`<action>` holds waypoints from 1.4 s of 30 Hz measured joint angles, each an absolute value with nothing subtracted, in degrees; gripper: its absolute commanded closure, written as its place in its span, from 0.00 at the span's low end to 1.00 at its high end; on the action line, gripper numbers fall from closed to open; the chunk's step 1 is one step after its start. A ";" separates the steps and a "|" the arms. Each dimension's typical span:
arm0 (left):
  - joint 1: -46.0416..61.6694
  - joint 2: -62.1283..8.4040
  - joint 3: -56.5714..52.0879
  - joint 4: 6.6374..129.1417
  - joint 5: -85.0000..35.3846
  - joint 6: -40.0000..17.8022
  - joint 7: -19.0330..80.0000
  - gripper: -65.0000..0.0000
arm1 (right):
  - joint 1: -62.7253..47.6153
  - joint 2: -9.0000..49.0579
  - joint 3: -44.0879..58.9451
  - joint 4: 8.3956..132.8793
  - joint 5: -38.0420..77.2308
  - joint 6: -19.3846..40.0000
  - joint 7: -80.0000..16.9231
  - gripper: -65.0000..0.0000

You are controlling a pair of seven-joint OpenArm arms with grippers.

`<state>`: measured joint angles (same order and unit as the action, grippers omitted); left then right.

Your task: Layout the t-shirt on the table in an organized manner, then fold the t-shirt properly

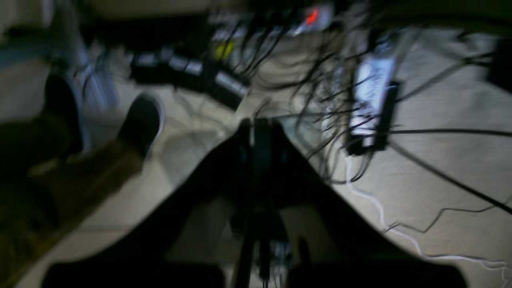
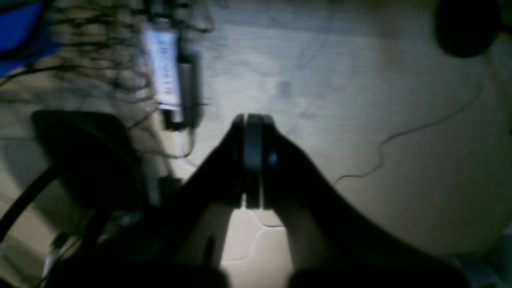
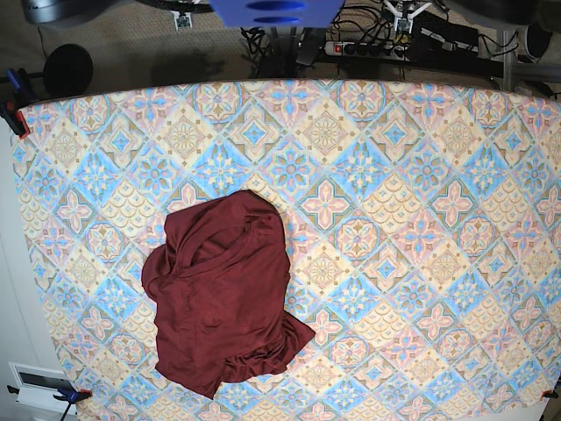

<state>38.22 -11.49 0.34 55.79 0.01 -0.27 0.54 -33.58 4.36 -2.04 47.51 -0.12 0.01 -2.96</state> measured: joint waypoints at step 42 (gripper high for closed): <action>42.28 -15.27 0.12 115.55 -0.23 0.01 20.05 0.99 | -46.04 10.41 -6.90 114.04 8.38 -0.16 -17.96 1.00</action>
<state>42.28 -15.27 0.12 115.55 -0.23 0.01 20.05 -46.04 10.41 -6.90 114.04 8.38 -0.16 -17.96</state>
